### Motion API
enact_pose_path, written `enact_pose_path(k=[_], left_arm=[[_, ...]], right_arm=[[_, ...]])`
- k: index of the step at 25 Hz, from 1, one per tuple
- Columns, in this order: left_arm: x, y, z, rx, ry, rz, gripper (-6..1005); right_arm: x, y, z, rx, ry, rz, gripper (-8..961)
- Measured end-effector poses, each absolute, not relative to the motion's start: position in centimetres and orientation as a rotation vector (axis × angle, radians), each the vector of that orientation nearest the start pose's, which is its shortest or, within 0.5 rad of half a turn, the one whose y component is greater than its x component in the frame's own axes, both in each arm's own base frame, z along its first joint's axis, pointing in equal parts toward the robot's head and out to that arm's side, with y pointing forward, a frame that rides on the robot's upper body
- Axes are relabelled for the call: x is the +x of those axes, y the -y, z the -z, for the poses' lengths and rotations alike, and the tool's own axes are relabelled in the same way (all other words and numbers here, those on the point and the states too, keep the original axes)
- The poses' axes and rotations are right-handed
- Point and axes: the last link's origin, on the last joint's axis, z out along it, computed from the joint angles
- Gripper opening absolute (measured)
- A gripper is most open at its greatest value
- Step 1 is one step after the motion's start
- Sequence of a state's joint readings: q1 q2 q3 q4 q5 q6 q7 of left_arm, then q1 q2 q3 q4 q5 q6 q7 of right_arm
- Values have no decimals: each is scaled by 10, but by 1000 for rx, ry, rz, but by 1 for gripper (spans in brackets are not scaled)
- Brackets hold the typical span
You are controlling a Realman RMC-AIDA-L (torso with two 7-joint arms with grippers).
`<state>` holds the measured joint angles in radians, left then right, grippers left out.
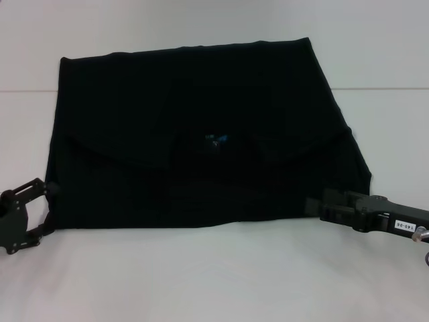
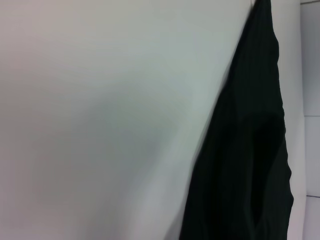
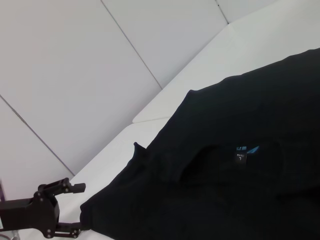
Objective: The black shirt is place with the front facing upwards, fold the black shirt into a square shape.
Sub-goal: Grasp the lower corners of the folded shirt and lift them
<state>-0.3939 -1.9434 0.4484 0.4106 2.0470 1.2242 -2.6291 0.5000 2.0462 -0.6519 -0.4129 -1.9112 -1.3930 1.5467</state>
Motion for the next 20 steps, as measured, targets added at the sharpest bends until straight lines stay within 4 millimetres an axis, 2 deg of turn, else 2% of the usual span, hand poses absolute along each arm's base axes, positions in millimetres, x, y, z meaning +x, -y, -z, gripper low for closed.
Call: enact_pose_path(k=[14,20], left_arm=[[-380,-319,-41,1616,-2844,-1103,902],[-379,-323,-42,1638,-2843,-1102,711]], right_arm=[[300,-321,20,-2450,-1191,-812,856],[299,-321,20,-2456,-1187,-819,856]])
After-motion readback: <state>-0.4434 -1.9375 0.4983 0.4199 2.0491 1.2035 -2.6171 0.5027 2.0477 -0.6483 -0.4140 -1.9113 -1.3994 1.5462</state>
